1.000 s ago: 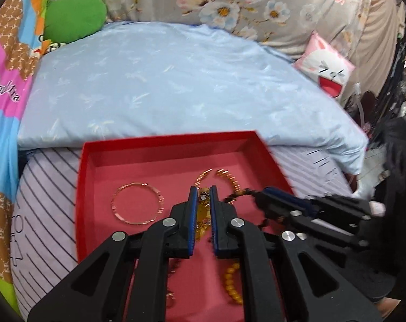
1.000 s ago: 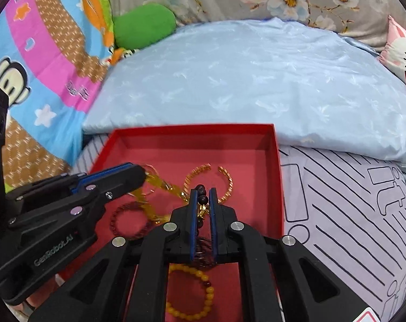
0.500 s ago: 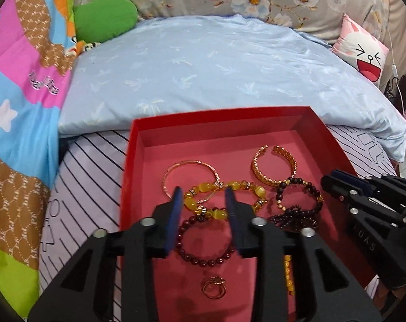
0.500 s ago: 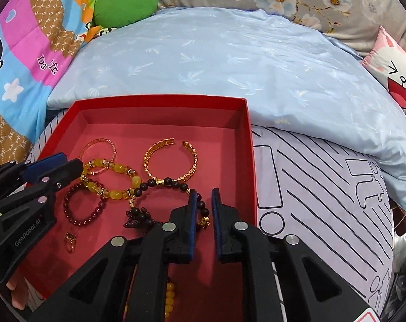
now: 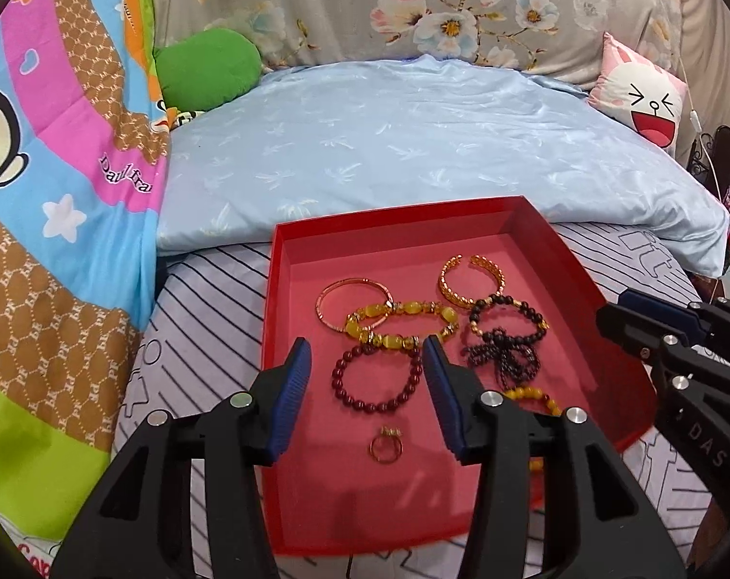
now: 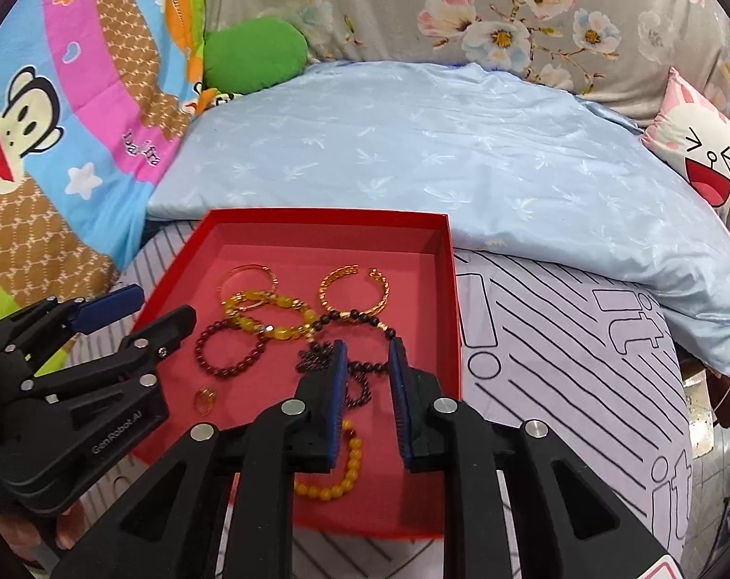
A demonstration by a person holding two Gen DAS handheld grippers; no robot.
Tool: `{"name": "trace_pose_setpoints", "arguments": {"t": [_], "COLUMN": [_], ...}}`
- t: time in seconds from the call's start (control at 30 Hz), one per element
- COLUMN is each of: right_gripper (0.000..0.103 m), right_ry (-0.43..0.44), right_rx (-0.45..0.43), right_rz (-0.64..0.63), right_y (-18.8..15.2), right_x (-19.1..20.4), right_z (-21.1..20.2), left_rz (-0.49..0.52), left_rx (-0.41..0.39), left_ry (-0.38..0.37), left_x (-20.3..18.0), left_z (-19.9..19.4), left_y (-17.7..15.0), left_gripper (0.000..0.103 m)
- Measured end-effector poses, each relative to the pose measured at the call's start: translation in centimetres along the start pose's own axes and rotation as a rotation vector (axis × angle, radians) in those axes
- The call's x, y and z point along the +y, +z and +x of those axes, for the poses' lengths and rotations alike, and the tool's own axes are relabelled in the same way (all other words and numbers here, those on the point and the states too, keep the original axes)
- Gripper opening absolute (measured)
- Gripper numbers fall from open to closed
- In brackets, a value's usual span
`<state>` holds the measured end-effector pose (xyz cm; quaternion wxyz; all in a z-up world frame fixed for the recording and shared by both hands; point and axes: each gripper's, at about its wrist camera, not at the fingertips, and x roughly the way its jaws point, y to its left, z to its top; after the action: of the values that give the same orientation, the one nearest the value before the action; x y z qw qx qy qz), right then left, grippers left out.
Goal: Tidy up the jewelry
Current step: 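Withdraw both grippers from the tray toward the gold hoop earrings, then grasp one gold hoop earring with the left gripper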
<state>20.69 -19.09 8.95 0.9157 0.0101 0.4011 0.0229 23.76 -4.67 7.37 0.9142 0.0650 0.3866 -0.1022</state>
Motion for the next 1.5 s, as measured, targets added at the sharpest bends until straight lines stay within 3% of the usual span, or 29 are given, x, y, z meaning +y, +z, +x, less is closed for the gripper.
{"name": "trace_pose_setpoints", "arguments": {"t": [0.5, 0.97, 1.5], "right_gripper": [0.018, 0.018, 0.018], "right_ry": [0.04, 0.077, 0.103], "right_rx": [0.031, 0.095, 0.138], "right_rz": [0.034, 0.078, 0.084], "right_y": [-8.3, -14.4, -16.5], "right_x": [1.0, 1.9, 3.0], "right_z": [-6.3, -7.9, -6.7], "left_rz": [-0.041, -0.035, -0.032], "left_rx": [0.044, 0.127, 0.113], "left_ry": [-0.017, -0.032, -0.05], "left_x": [0.4, -1.9, -2.5], "left_z": [-6.7, -8.2, -7.5], "left_y": [-8.8, -17.4, -18.8], "left_gripper": [0.046, 0.046, 0.043]}}
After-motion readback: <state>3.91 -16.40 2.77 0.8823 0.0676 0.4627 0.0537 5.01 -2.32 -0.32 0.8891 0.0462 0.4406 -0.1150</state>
